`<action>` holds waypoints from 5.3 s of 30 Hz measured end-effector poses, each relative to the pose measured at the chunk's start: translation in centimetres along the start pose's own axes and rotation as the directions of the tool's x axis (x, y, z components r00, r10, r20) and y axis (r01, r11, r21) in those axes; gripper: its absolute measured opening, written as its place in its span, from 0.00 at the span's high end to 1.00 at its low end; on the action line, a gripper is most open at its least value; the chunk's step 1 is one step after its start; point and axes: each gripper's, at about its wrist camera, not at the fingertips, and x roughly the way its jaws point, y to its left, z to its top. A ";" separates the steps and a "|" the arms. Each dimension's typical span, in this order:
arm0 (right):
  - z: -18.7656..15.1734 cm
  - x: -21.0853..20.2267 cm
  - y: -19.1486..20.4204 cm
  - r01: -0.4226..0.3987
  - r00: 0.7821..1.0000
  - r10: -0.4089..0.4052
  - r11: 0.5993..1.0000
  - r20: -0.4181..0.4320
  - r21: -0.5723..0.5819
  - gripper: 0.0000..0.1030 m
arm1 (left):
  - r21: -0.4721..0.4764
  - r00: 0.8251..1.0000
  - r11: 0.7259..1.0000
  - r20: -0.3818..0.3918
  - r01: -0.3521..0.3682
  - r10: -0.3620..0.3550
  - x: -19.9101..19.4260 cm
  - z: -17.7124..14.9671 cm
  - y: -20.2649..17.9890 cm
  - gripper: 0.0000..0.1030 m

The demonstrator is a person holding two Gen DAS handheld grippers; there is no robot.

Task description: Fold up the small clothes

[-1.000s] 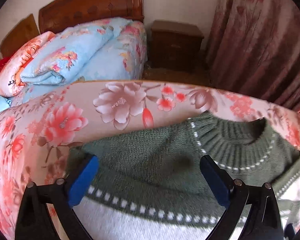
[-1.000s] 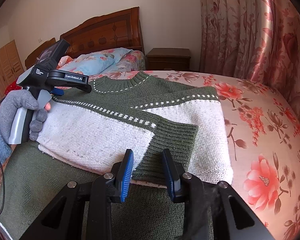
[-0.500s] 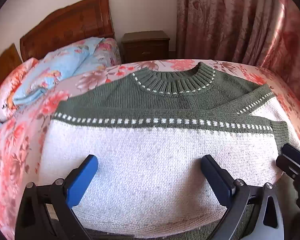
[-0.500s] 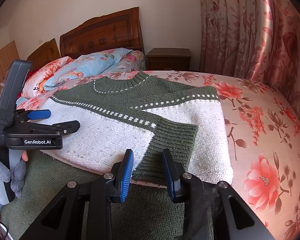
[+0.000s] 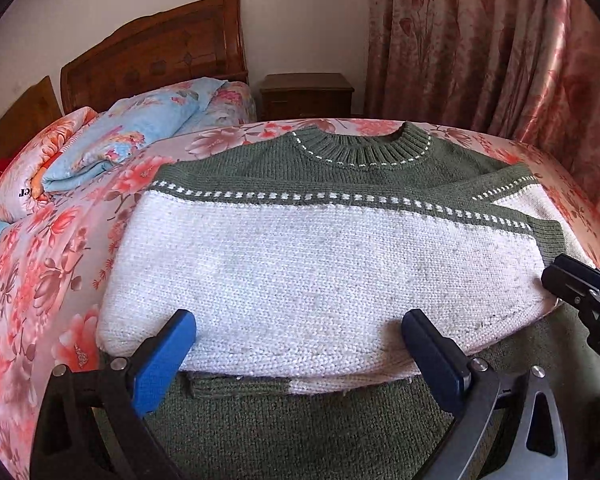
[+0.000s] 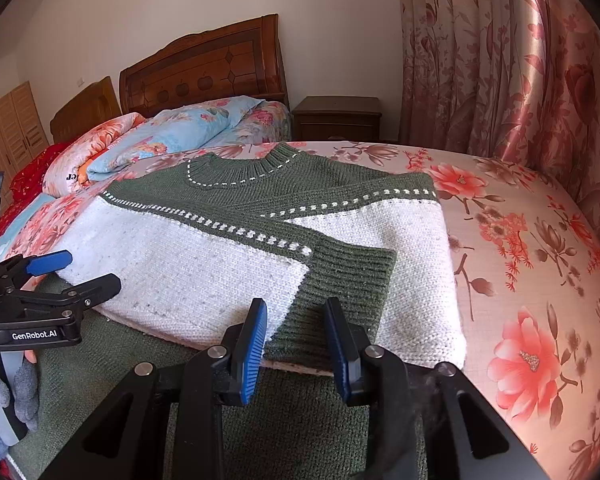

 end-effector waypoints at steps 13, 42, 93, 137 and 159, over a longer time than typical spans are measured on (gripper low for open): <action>0.0 -0.3 -0.6 -0.033 0.999 0.032 0.999 0.007 0.036 0.71 | -0.009 1.000 1.000 -0.005 0.018 -0.018 0.0 -0.1 0.4 0.00; -1.1 -6.0 3.3 -0.154 0.986 0.151 0.987 -0.066 -0.041 0.69 | -0.060 0.990 0.989 -0.033 0.133 -0.135 -4.7 -2.2 2.0 0.00; -16.1 -10.2 4.1 -0.283 0.928 0.174 0.904 -0.329 -0.319 0.76 | 0.190 0.975 0.960 -0.131 0.205 -0.182 -13.1 -18.4 4.4 0.00; -17.6 -12.5 8.9 -0.295 0.935 0.193 0.889 -0.297 -0.351 0.74 | 0.262 0.961 0.926 -0.133 0.271 -0.243 -14.7 -20.4 -0.1 0.00; -12.3 -8.8 1.1 -0.112 0.977 0.082 0.983 -0.196 -0.146 0.73 | 0.239 0.987 0.962 -0.115 0.133 -0.108 -11.9 -16.2 -1.8 0.00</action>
